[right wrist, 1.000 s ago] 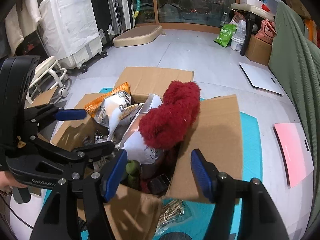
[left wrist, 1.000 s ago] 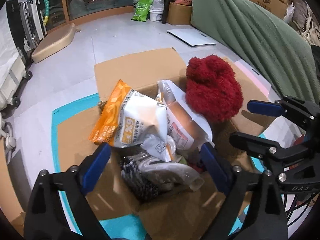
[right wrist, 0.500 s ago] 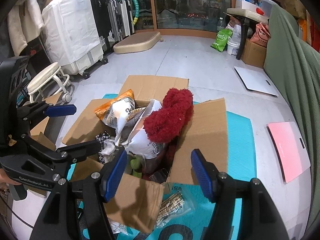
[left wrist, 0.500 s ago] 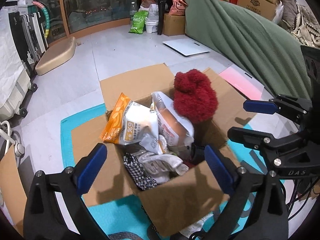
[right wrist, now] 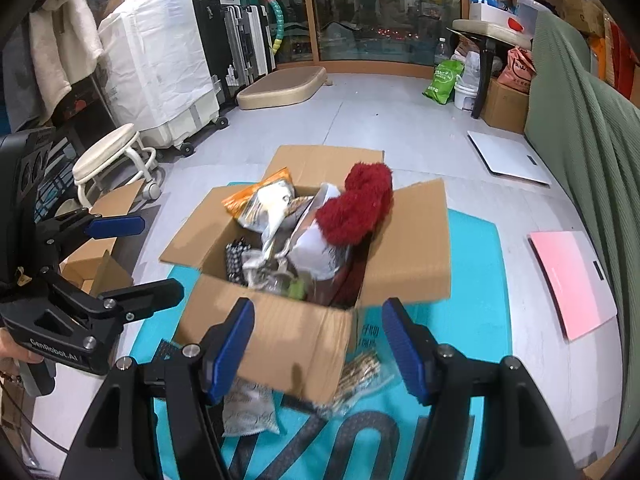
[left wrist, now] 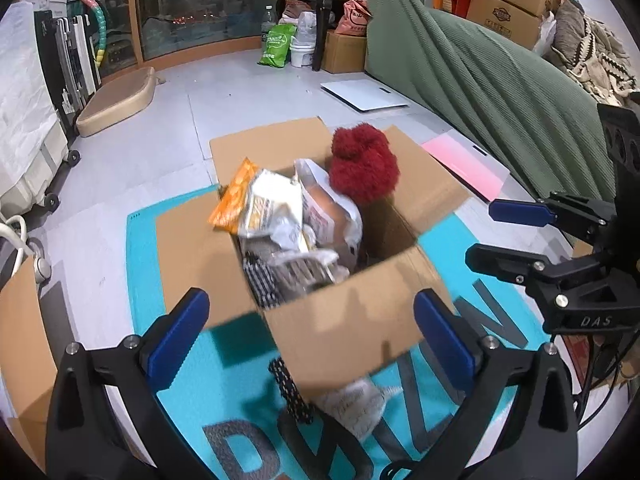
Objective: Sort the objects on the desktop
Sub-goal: 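Move both tools back toward the remaining items on the mat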
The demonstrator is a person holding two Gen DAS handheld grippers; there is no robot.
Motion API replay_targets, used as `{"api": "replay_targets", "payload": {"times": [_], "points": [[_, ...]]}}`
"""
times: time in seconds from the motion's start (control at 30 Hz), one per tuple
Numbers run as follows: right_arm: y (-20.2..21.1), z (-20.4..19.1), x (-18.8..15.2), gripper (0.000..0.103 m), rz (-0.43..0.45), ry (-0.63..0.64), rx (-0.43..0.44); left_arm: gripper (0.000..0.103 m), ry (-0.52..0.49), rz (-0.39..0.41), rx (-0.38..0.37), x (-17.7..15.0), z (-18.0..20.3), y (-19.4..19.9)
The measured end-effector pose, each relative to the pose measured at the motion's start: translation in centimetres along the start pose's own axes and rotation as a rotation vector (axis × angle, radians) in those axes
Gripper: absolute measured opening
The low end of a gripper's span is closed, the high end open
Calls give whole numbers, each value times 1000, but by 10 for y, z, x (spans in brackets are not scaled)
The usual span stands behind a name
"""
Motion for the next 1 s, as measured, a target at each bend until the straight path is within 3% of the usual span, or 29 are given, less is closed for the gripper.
{"api": "replay_targets", "payload": {"times": [0.47, 1.0], "points": [[32, -12, -51, 67, -18, -29, 21, 103, 39, -28, -1, -53, 9, 30], [15, -11, -128, 67, -108, -105, 27, 103, 115, -118, 45, -128, 3, 1]]}}
Point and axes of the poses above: each gripper's, at about its wrist camera, not at the fingertips, and y roughly against the way its jaws point, z to its right, x to its top, the point moved 5 cm from there along -y, roughly the way its jaws point, and after that the axes turned 15 degrees about z, right-handed, at the moved point
